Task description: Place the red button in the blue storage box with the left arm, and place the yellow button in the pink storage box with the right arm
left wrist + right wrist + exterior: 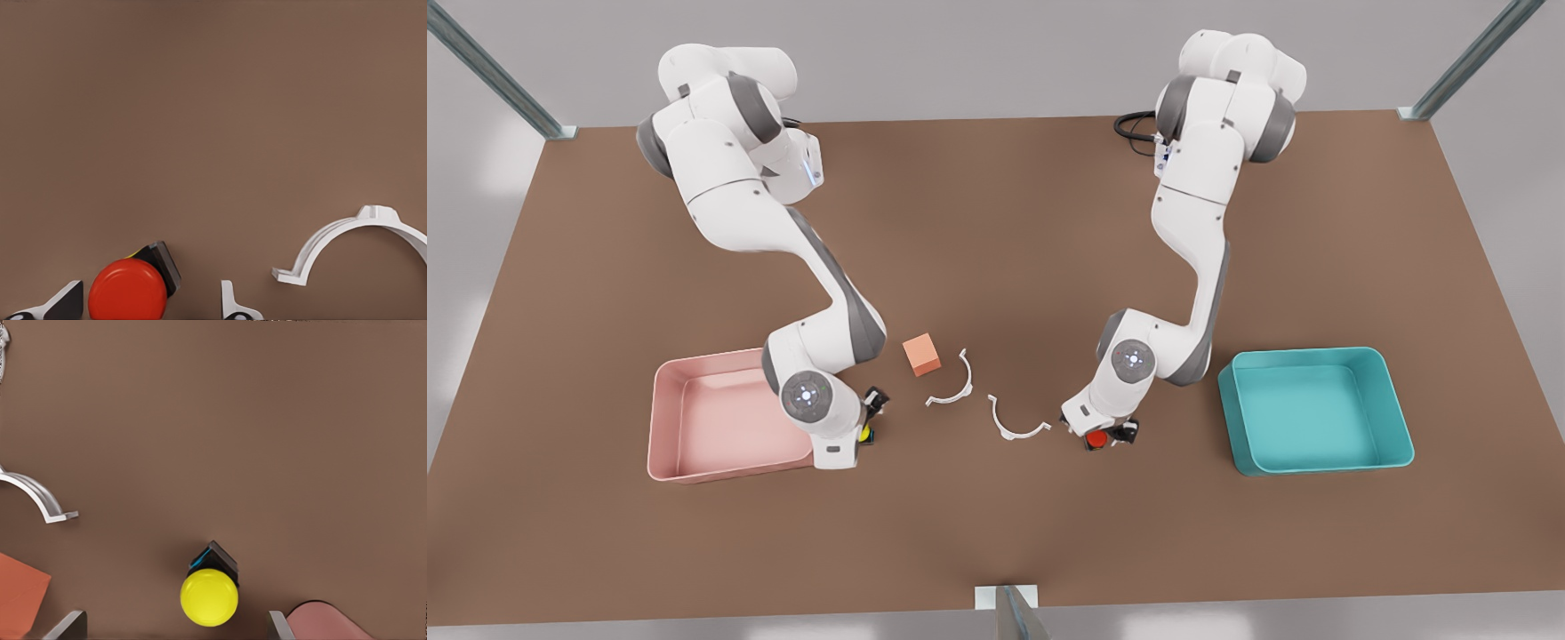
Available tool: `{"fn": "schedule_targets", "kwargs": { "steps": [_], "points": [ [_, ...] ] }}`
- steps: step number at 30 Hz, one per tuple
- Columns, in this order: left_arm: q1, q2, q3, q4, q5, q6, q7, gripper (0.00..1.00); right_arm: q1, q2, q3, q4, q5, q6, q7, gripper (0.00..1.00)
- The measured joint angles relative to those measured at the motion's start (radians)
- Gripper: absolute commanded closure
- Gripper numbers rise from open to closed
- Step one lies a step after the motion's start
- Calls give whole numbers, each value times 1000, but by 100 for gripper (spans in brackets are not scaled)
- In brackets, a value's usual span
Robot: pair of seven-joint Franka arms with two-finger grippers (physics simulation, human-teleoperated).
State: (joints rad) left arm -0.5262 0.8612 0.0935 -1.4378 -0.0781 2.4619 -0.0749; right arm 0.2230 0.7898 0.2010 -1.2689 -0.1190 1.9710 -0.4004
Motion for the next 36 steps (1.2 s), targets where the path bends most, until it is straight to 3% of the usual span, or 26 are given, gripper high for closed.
{"fn": "schedule_targets", "kwargs": {
  "steps": [7, 8, 10, 14, 22, 26, 28, 32, 36],
  "points": [
    [0, 36, 0, 1, -4, 48, -23, 1, 1, 14, -8, -16, 0, 41, -136, 0],
    [0, 38, 0, 1, -7, 56, -26, 15, 1, 18, -8, -16, -1, 45, -154, 0],
    [0, 41, 0, 1, -13, 67, -31, 18, 4, 35, -15, -15, -1, 50, -189, 0],
    [-1, 42, 0, 1, -18, 81, -41, 36, 7, 41, -26, -51, -2, 68, -252, 0],
    [-1, 14, 0, 1, -19, 89, -70, 53, 5, 41, -36, -137, -2, 142, -350, 0],
    [30, -103, 6, -11, -12, 10, -80, 53, 6, 41, -35, -189, -2, 197, -385, 0],
    [98, -213, 7, -98, -9, -51, -67, 53, 6, 42, -35, -204, -2, 221, -400, 0],
    [316, -407, 8, -284, -7, -146, 16, 55, 7, 42, -35, -232, -3, 270, -426, 7],
    [536, -426, 8, -300, -9, -222, 170, 55, 7, 43, -35, -234, -2, 297, -447, 38]
  ]
}}
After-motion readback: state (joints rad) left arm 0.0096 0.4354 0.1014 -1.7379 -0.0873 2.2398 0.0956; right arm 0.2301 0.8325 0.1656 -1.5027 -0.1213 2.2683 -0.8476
